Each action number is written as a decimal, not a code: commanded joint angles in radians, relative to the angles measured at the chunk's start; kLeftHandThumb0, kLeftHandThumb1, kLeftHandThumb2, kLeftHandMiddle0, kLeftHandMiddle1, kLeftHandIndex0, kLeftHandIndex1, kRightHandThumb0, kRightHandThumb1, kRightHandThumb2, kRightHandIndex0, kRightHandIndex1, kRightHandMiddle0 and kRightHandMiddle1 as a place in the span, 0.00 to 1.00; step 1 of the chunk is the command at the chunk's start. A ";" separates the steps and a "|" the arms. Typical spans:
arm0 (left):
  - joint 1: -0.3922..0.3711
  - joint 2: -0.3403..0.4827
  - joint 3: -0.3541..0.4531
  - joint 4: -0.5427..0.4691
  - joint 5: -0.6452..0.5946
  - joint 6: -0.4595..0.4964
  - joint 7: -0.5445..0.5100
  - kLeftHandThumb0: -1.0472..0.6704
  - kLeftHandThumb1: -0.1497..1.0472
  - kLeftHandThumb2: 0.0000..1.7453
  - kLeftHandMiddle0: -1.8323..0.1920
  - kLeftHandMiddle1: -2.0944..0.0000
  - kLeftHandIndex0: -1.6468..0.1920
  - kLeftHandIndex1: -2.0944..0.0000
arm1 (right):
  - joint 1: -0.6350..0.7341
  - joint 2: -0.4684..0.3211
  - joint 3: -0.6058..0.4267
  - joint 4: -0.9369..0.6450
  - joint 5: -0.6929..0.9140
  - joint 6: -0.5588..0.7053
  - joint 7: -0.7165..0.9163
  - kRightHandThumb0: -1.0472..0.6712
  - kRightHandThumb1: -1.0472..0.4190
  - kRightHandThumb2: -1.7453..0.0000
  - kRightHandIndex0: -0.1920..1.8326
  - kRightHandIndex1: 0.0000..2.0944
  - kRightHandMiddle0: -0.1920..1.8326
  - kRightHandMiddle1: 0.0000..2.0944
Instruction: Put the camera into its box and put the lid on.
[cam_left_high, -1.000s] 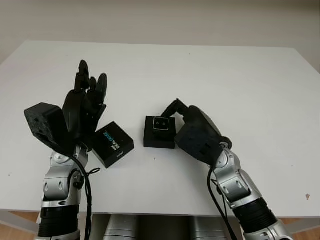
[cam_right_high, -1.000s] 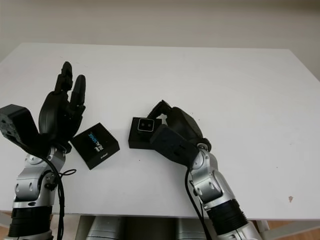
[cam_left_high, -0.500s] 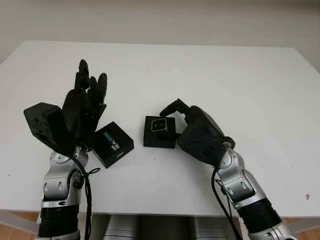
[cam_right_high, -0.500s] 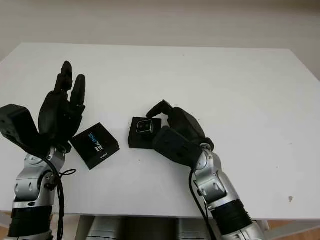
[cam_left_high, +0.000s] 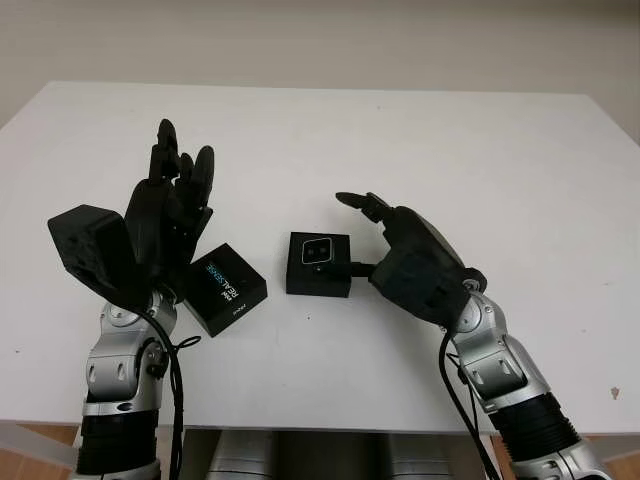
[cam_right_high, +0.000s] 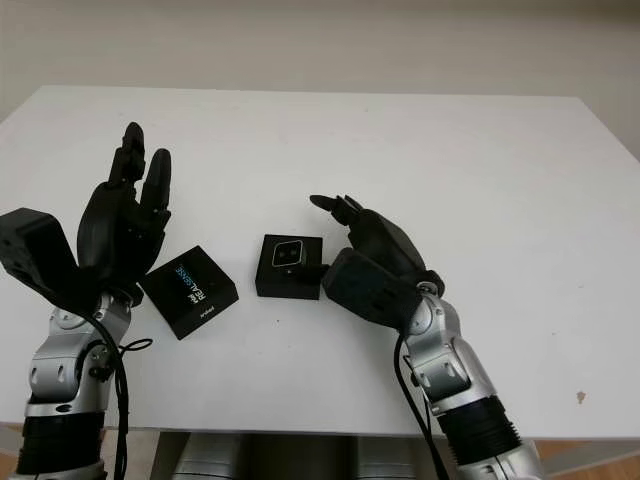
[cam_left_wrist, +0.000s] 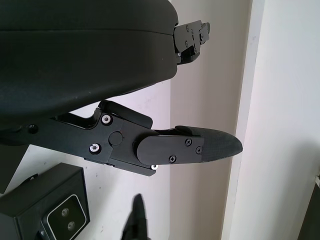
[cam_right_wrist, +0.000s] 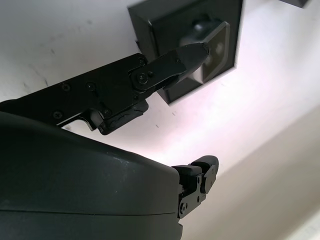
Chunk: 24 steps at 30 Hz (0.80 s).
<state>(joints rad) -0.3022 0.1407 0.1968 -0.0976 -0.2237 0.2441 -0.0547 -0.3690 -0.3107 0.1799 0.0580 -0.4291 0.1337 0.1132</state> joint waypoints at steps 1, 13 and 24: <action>0.004 -0.002 -0.007 -0.021 0.003 -0.001 0.000 0.21 1.00 0.22 1.00 1.00 1.00 1.00 | -0.025 -0.016 -0.027 -0.036 0.021 -0.026 0.011 0.25 0.12 0.97 0.11 0.01 0.19 0.11; -0.001 0.008 -0.002 -0.019 -0.001 0.004 -0.011 0.21 1.00 0.22 1.00 1.00 1.00 1.00 | 0.025 -0.173 0.042 -0.057 -0.081 -0.309 0.081 0.13 0.00 0.75 0.08 0.02 0.12 0.04; 0.001 0.005 0.002 -0.027 0.000 0.007 -0.008 0.21 1.00 0.21 1.00 1.00 1.00 1.00 | 0.029 -0.197 0.111 -0.030 -0.197 -0.364 0.114 0.11 0.00 0.69 0.05 0.02 0.10 0.02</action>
<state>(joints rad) -0.3021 0.1424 0.1980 -0.1002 -0.2238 0.2482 -0.0648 -0.3418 -0.4973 0.2818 0.0244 -0.6137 -0.2234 0.2250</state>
